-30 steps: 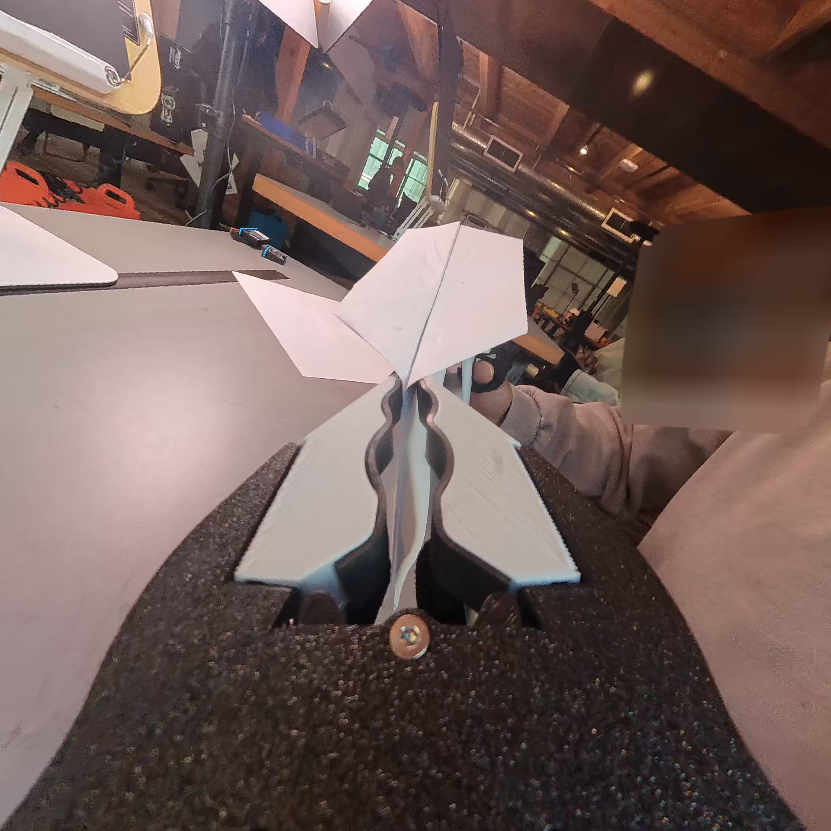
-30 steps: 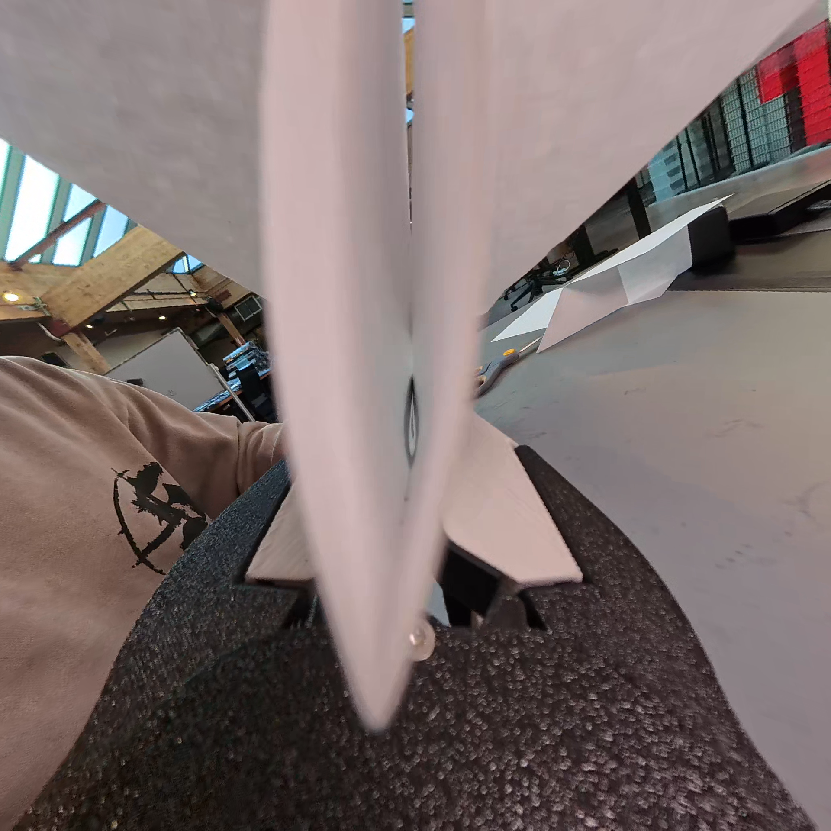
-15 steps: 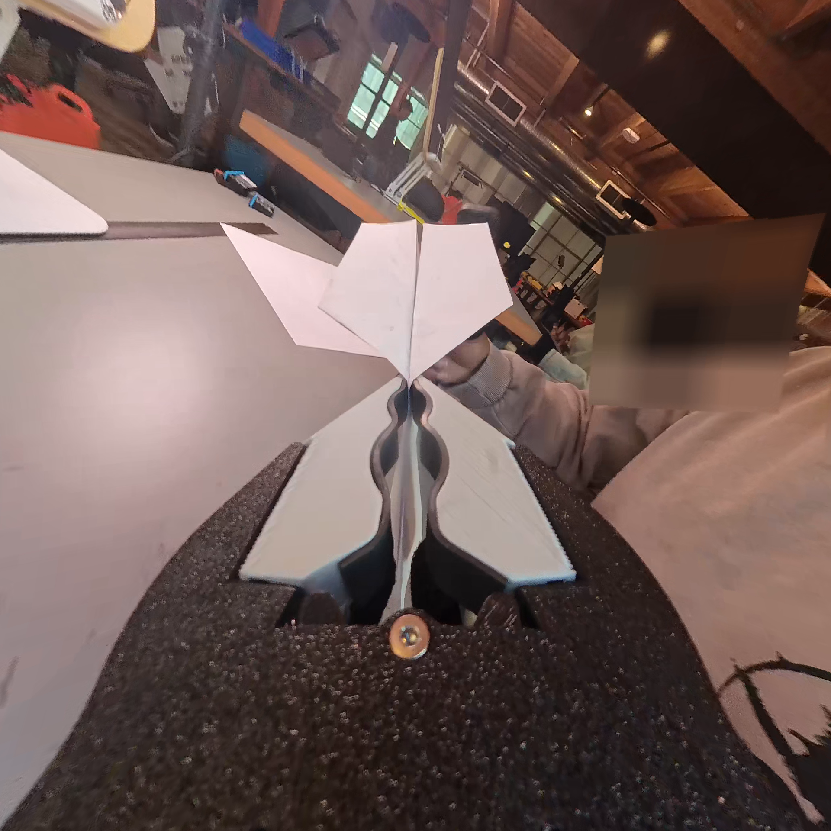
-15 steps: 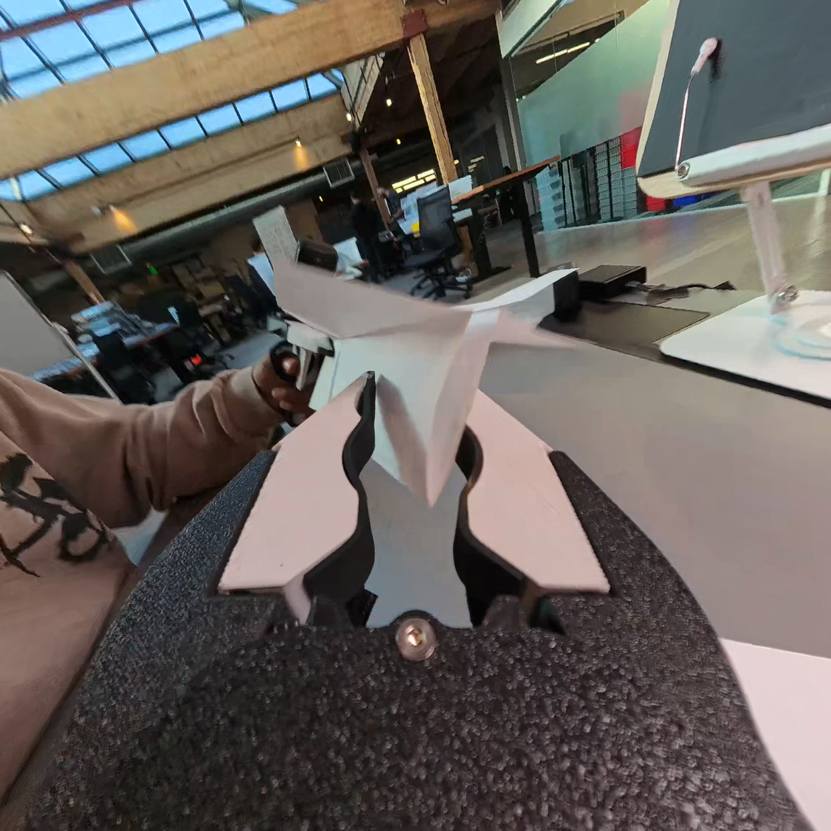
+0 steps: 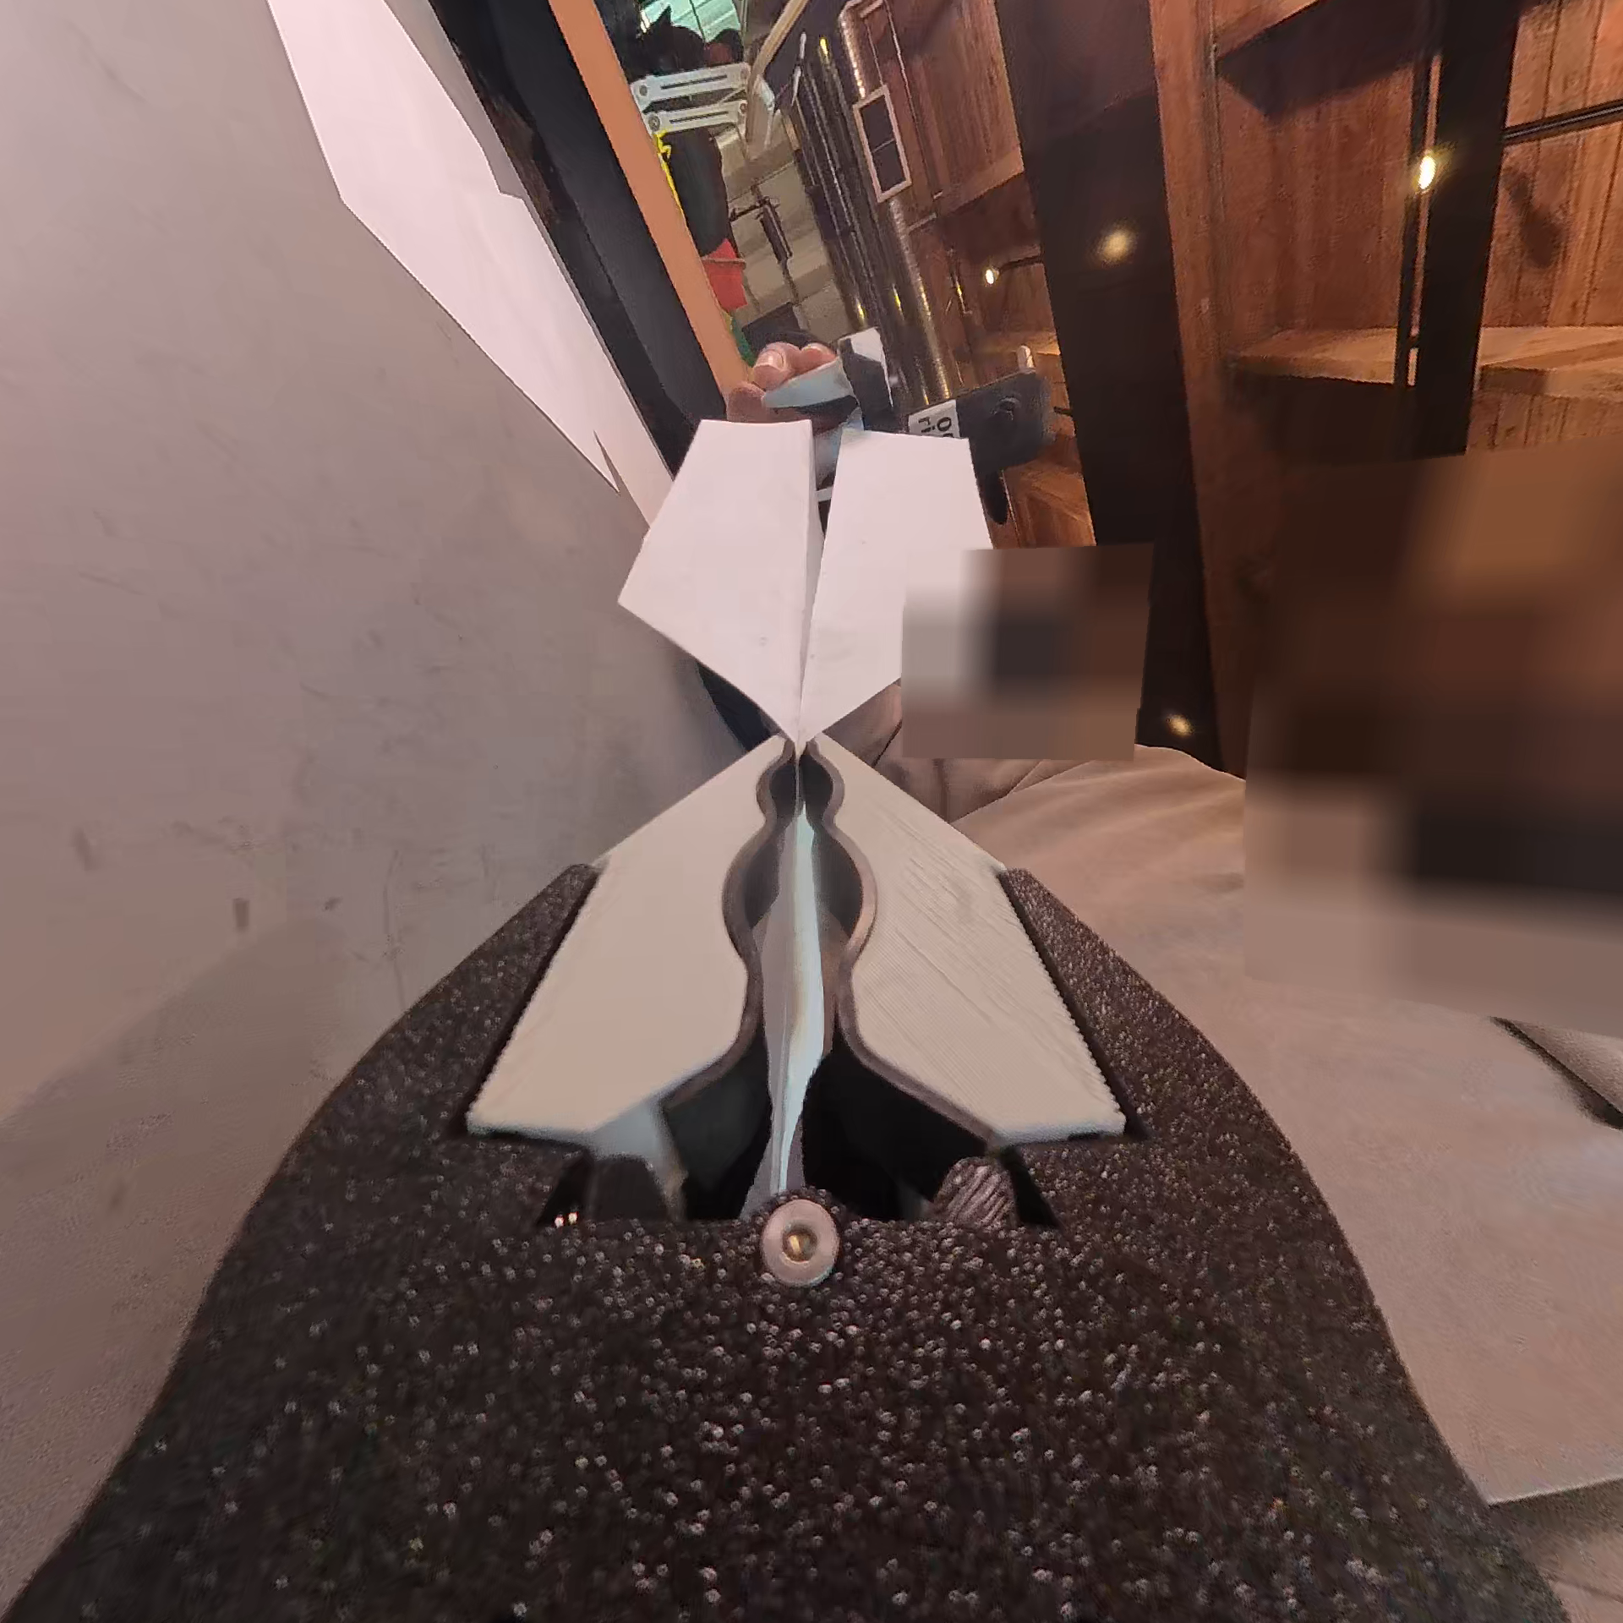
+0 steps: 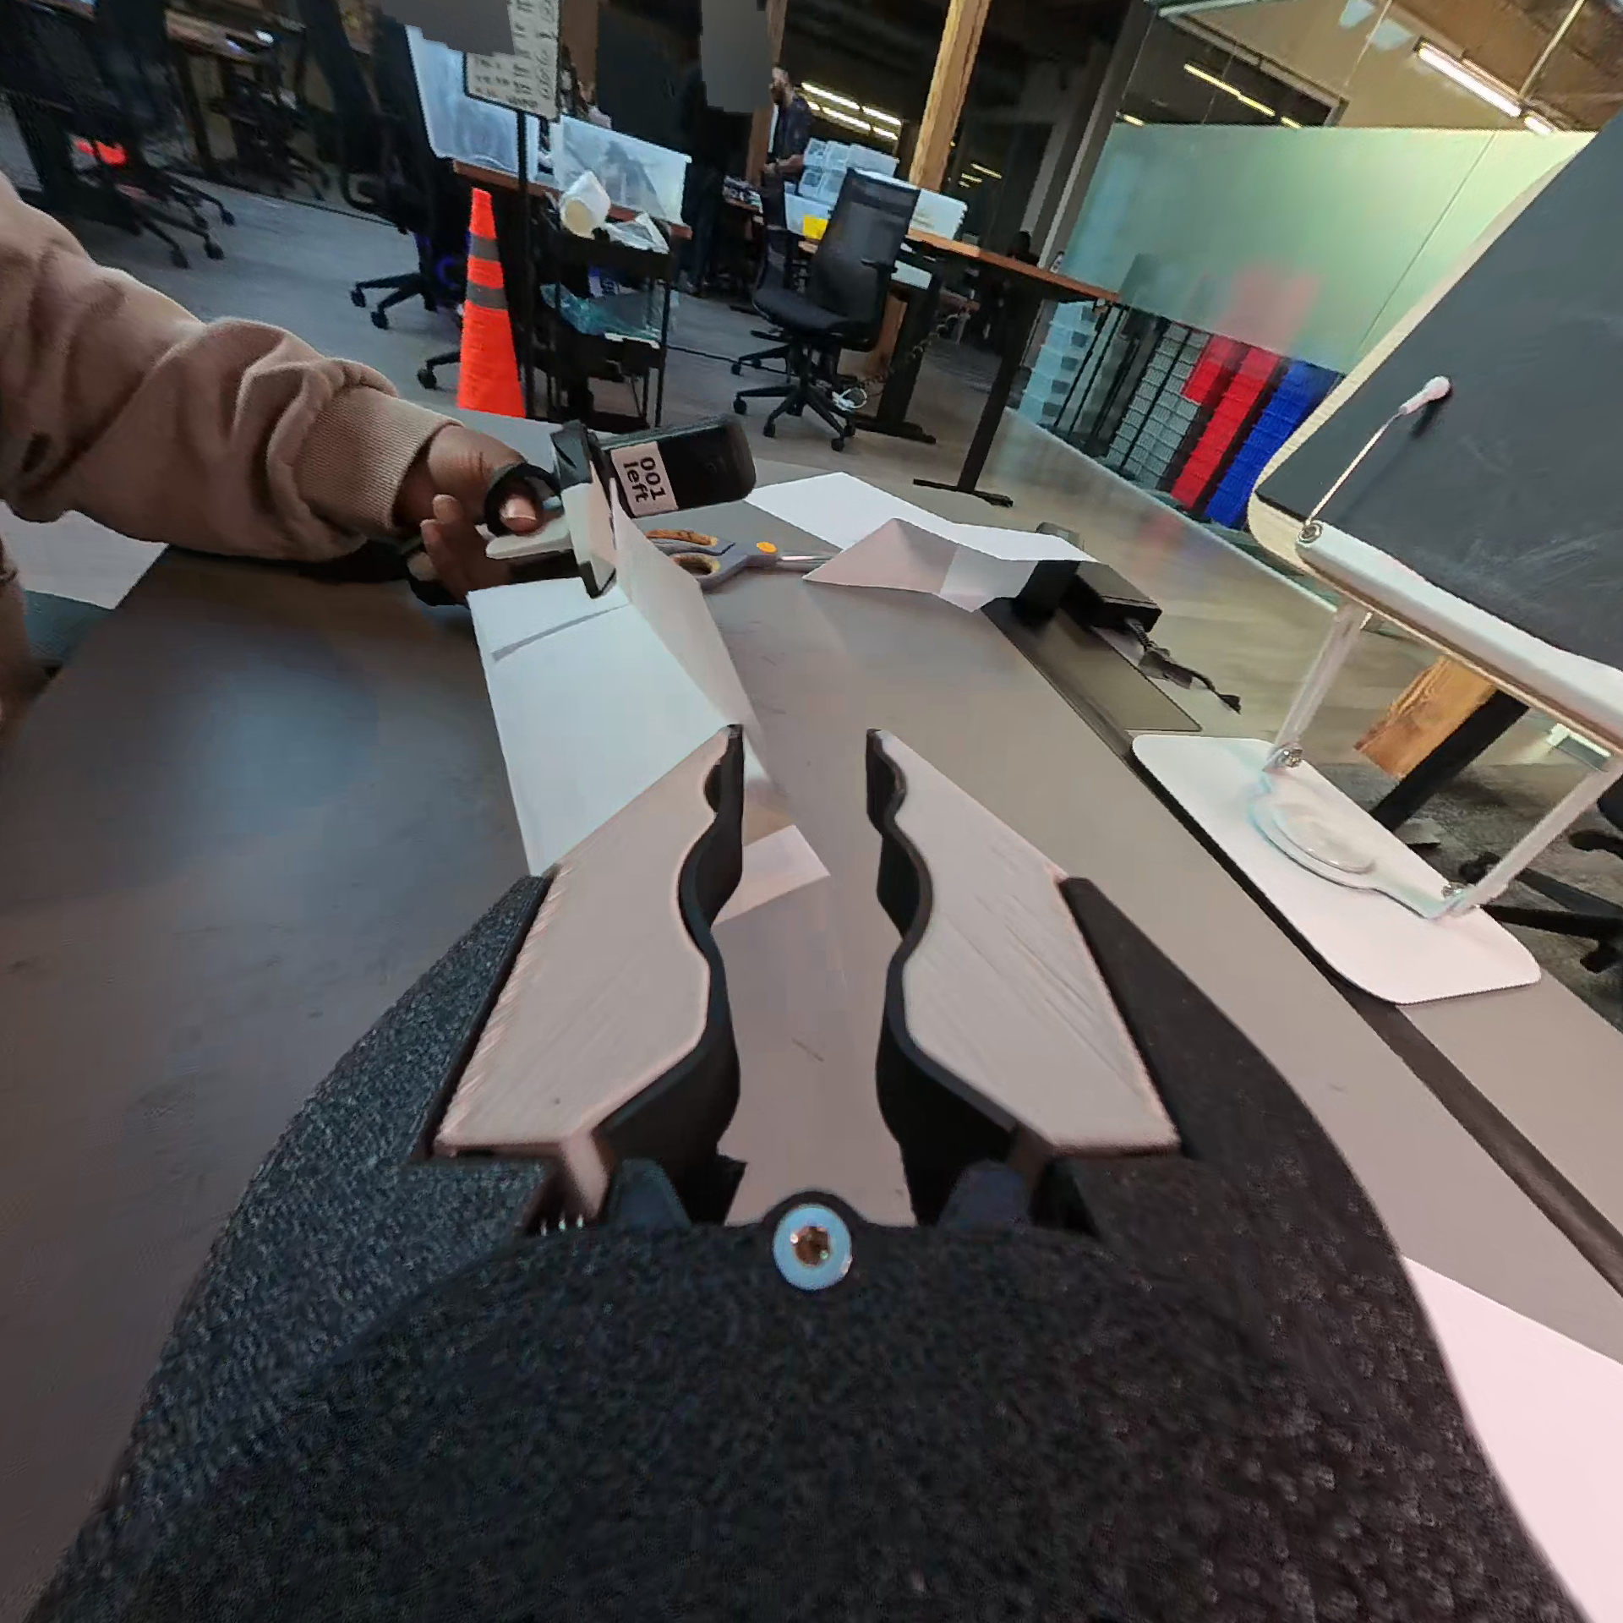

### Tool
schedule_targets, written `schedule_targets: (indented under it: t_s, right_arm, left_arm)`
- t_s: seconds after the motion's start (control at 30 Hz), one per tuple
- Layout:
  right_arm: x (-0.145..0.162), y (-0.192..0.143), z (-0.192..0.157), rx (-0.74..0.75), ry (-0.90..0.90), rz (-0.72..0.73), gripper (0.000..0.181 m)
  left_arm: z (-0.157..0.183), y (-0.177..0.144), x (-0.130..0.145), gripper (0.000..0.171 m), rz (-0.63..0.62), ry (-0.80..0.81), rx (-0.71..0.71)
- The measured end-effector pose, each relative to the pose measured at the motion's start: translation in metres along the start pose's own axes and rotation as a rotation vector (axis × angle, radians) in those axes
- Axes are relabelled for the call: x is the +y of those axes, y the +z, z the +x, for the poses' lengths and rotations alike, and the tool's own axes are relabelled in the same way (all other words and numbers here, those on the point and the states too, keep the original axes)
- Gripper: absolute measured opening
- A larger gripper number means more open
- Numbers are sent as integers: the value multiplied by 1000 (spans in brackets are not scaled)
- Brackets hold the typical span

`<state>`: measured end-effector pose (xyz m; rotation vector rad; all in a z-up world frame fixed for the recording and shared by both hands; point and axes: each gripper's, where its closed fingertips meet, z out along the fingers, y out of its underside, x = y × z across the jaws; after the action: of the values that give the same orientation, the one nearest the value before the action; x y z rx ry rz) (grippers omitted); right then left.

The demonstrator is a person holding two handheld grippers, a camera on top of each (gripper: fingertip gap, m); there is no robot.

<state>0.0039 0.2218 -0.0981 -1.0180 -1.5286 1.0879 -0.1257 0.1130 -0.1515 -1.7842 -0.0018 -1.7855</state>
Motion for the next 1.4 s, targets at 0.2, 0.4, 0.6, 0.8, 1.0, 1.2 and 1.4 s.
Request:
schedule_targets:
  t_s: [0.2,0.4,0.6,0.8,1.0,1.2,1.4]
  right_arm:
    - [-23,-13,-12,-115,84,48,0]
    - [-44,-24,-6,-151,185,-66,0]
    - [-54,-14,-12,-184,164,-88,0]
    - [-74,-7,-16,-203,39,-126,0]
    - [-99,-7,-31,-302,-153,-30,0]
    - [-127,-19,-33,-299,-207,85,0]
    - [-157,-55,21,83,-161,197,44]
  left_arm:
    - [-7,8,-6,5,-9,28,-22]
    - [5,-10,-31,27,-11,391,-260]
    - [13,-13,-39,32,-22,565,-375]
    - [-18,-2,-14,53,-130,730,-557]
    - [-39,13,4,56,-197,355,-333]
    - [14,45,19,22,-233,255,93]
    - [52,48,-10,0,-69,482,85]
